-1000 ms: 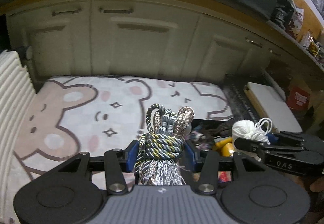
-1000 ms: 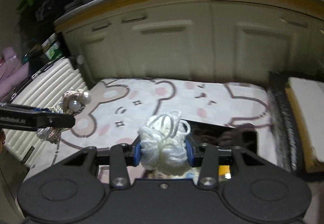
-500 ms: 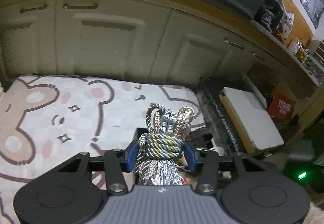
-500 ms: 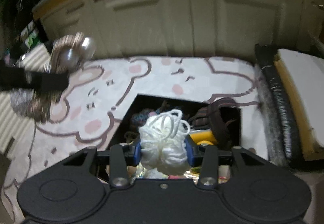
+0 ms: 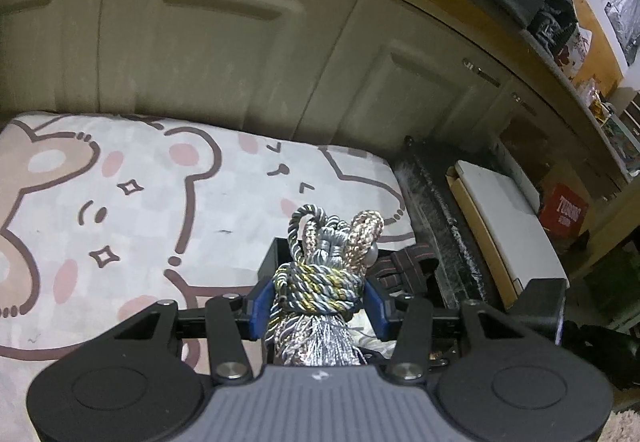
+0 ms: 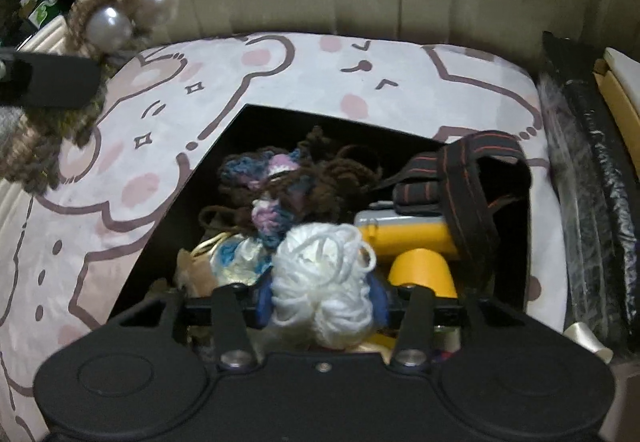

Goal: Organize objects
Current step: 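Open the right tool to drop the yarn ball while the left tool lowers the rope into the box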

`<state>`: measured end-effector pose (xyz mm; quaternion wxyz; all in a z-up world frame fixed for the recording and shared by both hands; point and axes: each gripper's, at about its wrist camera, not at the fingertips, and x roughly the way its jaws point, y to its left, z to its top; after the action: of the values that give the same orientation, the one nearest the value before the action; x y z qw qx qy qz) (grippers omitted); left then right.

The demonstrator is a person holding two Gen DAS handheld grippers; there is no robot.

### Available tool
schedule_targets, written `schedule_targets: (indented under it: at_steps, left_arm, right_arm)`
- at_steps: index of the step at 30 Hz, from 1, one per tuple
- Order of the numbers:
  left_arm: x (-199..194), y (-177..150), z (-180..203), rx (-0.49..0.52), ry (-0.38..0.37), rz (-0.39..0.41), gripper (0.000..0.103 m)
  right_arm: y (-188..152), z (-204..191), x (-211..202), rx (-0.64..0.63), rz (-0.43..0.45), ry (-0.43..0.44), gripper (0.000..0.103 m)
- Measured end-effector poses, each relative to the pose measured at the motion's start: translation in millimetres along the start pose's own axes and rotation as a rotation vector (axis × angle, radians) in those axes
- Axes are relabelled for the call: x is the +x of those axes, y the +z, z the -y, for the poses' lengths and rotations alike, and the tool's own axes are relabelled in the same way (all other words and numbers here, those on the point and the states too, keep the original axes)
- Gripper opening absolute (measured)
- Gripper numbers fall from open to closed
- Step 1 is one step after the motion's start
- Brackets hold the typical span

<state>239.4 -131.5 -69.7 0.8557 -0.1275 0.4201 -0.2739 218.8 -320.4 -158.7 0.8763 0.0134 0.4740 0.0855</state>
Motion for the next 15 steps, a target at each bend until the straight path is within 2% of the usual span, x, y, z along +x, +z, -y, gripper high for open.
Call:
schedule_targets:
  at_steps: [2, 4, 5, 6, 7, 8, 9, 11, 15]
  left_arm:
    - [4.2, -0.2, 2.9, 0.006, -0.013, -0.009, 0.049]
    - [6.6, -1.3, 6.9, 0.015, -0.024, -0.016, 0.049]
    - [7.4, -1.6, 8.6, 0.017, -0.029, -0.018, 0.049]
    - [7.9, -1.6, 9.8, 0.018, -0.031, -0.019, 0.049]
    - [8.7, -1.6, 11.4, 0.019, -0.036, -0.021, 0.049]
    - [8.9, -1.7, 12.4, 0.019, -0.039, -0.022, 0.049]
    - [9.4, -1.6, 13.0, 0.016, -0.041, -0.022, 0.049]
    - [10.4, -1.6, 13.4, 0.0, -0.049, -0.024, 0.049]
    - [13.7, -3.5, 11.3, -0.04, -0.059, -0.036, 0.049]
  right_arm:
    - [1.6, -0.1, -10.7, -0.006, 0.011, -0.012, 0.067]
    - [2.7, 1.0, -24.5, -0.01, 0.036, -0.033, 0.068]
    - [2.8, 2.9, -31.1, -0.007, 0.042, -0.032, 0.062]
    - [2.7, 5.1, -36.7, 0.0, 0.046, -0.026, 0.044]
    - [2.8, 7.3, -42.2, 0.008, 0.047, -0.003, 0.032]
    - [2.8, 8.1, -45.6, 0.014, 0.045, 0.024, 0.014]
    - [2.7, 7.2, -47.1, 0.01, 0.04, 0.045, 0.007]
    - [1.8, -0.7, -42.7, -0.03, 0.023, 0.054, 0.005]
    - [2.7, -11.4, -17.8, -0.082, -0.013, -0.001, 0.005]
